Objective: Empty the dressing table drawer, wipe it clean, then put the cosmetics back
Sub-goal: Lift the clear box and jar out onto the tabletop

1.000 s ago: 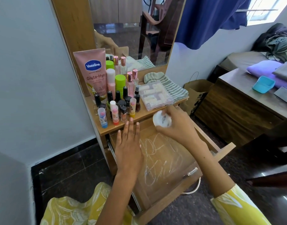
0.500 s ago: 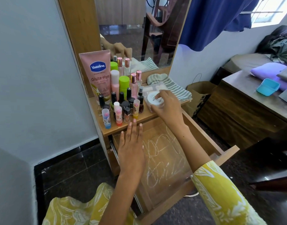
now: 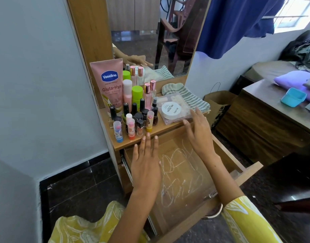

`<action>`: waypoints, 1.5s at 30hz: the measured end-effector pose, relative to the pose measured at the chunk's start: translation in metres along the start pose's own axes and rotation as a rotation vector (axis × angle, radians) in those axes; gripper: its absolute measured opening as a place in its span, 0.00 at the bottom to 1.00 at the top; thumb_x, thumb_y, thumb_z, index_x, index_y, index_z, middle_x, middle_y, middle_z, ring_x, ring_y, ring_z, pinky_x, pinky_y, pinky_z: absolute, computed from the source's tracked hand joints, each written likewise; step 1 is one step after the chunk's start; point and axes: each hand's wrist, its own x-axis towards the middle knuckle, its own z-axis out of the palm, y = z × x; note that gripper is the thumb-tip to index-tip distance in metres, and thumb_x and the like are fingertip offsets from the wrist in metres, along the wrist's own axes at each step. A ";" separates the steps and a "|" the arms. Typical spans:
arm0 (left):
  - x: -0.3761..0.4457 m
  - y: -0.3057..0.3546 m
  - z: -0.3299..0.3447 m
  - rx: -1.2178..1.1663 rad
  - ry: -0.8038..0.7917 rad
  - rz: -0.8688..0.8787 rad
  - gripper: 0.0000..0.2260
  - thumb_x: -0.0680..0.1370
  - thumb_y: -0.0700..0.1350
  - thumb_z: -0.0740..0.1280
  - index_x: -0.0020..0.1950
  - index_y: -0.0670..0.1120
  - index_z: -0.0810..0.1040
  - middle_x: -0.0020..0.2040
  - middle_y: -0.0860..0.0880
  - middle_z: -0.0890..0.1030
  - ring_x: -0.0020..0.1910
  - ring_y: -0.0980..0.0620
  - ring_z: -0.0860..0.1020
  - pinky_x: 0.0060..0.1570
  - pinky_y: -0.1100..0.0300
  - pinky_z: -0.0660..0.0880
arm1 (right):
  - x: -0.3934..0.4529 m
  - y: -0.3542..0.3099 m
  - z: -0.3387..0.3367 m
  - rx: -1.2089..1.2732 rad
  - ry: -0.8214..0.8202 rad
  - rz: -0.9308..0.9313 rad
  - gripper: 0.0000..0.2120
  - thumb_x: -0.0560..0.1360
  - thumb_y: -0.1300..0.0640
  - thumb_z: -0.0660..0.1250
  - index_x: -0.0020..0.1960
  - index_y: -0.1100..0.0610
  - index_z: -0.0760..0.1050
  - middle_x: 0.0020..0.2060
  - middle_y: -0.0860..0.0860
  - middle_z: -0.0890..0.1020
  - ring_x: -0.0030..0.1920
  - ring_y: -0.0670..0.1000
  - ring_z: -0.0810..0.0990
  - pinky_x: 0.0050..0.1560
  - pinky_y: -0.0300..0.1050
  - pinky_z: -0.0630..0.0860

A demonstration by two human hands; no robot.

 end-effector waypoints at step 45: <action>0.084 0.044 0.018 0.003 0.100 0.259 0.32 0.80 0.61 0.41 0.77 0.42 0.45 0.78 0.46 0.43 0.76 0.51 0.40 0.74 0.53 0.38 | 0.056 0.025 -0.021 -0.174 -0.381 -0.118 0.19 0.79 0.49 0.61 0.68 0.54 0.72 0.70 0.54 0.68 0.69 0.56 0.66 0.68 0.51 0.64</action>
